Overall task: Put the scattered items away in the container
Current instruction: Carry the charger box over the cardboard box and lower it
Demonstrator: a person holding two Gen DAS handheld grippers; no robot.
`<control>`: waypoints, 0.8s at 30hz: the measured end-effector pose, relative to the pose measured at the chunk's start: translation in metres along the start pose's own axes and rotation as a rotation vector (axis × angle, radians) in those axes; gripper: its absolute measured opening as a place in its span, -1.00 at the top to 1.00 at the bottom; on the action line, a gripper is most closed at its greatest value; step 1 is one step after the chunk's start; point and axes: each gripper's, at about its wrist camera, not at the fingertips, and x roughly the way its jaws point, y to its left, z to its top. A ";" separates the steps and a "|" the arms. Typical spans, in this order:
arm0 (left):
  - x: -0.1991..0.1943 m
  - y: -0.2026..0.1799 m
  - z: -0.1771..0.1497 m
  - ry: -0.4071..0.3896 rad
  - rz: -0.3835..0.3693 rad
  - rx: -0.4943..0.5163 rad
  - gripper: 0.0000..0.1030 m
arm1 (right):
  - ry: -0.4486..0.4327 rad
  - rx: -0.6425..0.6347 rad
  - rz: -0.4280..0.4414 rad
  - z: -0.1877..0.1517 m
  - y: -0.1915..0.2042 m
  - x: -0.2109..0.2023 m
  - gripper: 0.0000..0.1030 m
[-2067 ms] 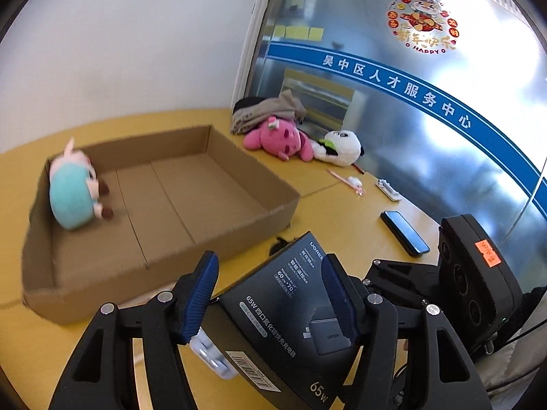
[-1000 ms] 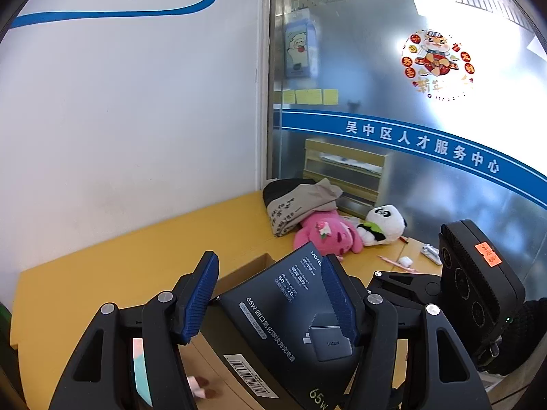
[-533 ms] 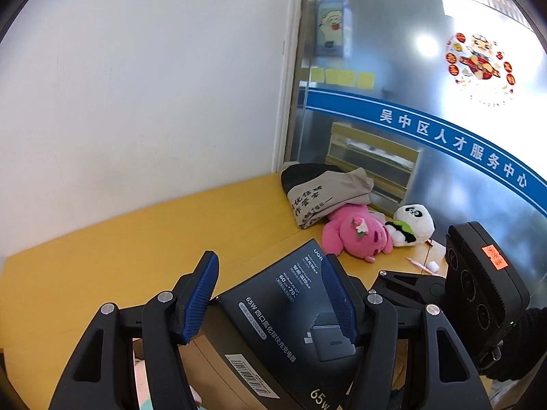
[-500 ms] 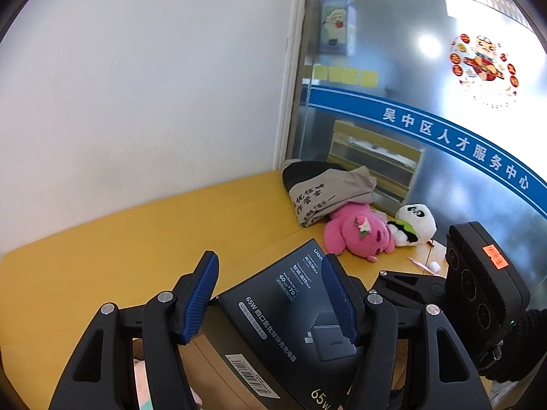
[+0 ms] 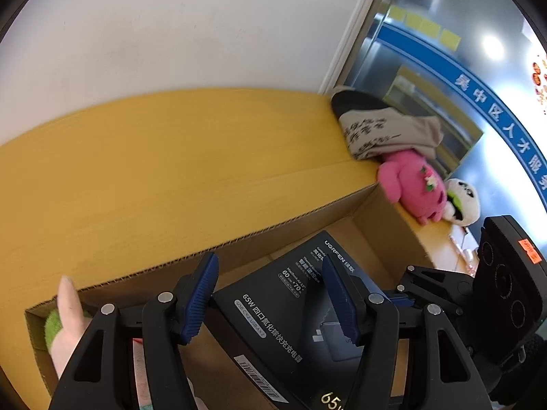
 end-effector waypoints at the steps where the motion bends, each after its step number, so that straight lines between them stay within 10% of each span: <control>1: 0.006 0.002 -0.001 0.017 0.008 -0.011 -0.29 | 0.015 0.012 0.006 -0.001 -0.001 0.005 -0.60; 13: 0.066 -0.007 -0.006 0.199 0.198 0.016 -0.29 | 0.183 0.117 0.039 -0.020 -0.005 0.053 -0.59; 24: 0.019 -0.027 -0.010 0.088 0.295 0.069 -0.53 | 0.200 0.152 -0.012 -0.032 0.014 0.045 -0.62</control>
